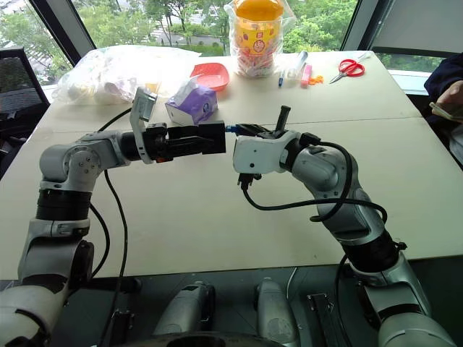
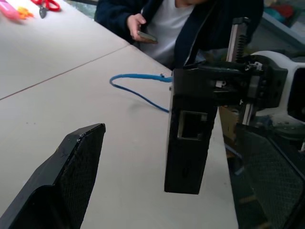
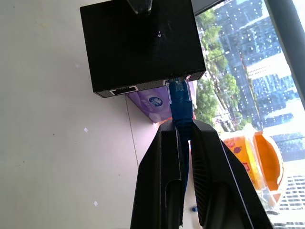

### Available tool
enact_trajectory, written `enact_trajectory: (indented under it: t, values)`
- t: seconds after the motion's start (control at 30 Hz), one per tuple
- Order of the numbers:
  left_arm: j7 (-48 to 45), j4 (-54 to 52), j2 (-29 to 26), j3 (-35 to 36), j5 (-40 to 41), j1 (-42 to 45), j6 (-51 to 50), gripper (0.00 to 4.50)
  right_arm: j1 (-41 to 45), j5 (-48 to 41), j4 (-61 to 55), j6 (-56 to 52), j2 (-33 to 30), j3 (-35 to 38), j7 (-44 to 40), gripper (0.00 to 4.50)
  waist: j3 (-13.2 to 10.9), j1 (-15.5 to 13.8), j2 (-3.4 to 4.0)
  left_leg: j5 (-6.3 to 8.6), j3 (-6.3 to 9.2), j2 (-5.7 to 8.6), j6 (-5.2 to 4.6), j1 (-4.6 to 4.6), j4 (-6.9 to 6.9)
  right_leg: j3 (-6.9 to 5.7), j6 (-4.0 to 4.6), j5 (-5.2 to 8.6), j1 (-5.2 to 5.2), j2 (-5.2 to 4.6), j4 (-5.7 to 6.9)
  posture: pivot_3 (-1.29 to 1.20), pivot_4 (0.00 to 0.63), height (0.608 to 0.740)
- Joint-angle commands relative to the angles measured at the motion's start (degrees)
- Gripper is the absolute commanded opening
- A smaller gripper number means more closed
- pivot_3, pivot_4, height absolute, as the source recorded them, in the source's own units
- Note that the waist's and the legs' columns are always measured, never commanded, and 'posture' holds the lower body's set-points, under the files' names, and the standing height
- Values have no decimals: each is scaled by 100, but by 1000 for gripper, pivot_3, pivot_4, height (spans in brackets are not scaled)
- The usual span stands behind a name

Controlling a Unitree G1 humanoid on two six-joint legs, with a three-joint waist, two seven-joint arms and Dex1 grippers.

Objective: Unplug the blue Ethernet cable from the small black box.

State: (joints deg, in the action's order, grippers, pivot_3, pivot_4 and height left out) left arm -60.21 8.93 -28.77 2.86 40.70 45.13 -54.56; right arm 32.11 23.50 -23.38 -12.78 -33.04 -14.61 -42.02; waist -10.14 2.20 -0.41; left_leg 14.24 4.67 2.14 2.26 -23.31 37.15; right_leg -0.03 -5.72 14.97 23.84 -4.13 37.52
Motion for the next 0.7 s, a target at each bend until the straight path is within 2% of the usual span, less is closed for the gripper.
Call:
enact_trajectory:
  t: [0.03,0.07,0.1,0.13,0.23,0.33,0.5,0.6,0.7]
  values:
    - [-35,-133,-20,119,119,95,26,4500,156,-26,-277,-43,29,41,-48,32,0,-2,0,0,0,0,0,0,0,0,0,0,0,0,0,0,150,740]
    - [-24,-131,-6,135,124,93,31,4500,167,-32,-278,-43,22,31,-65,32,0,-3,0,0,1,0,0,0,0,0,0,0,1,0,0,0,150,740]
    - [-13,-134,6,152,134,92,29,3976,180,-38,-274,-38,12,24,-83,0,0,-5,0,0,1,0,0,0,-1,0,0,0,0,0,0,0,150,740]
    - [-23,-172,5,156,150,60,24,3688,190,-46,-271,-44,9,21,-97,0,0,-7,0,0,1,0,0,0,0,0,0,0,0,0,0,0,150,740]
    - [-35,-254,5,126,155,-26,37,2306,222,-63,-267,-39,8,21,-135,0,0,-12,0,0,1,0,0,0,0,0,0,0,0,-1,0,0,150,740]
    - [-22,-312,10,89,162,-92,33,669,266,-140,-286,-64,51,52,-160,0,0,-12,0,0,1,0,0,0,-1,0,0,0,0,-2,0,0,150,740]
    - [-126,-186,-143,-36,1,-69,122,514,395,-1525,-353,-1090,454,507,-764,0,0,-12,0,0,3,-3,1,0,-1,0,1,0,-1,-2,-1,0,150,740]
    - [-424,-185,-334,-163,-60,-92,188,514,587,-2360,-390,-1958,283,794,-1377,1197,0,-16,0,0,3,-4,0,-1,0,0,1,0,-1,-3,-1,0,150,740]
    - [-672,-198,-516,-255,-91,-93,201,514,777,-3323,-445,-2937,199,1145,-1714,2727,0,-19,0,0,6,-9,0,-1,-2,-1,1,0,-2,-3,-3,0,150,740]
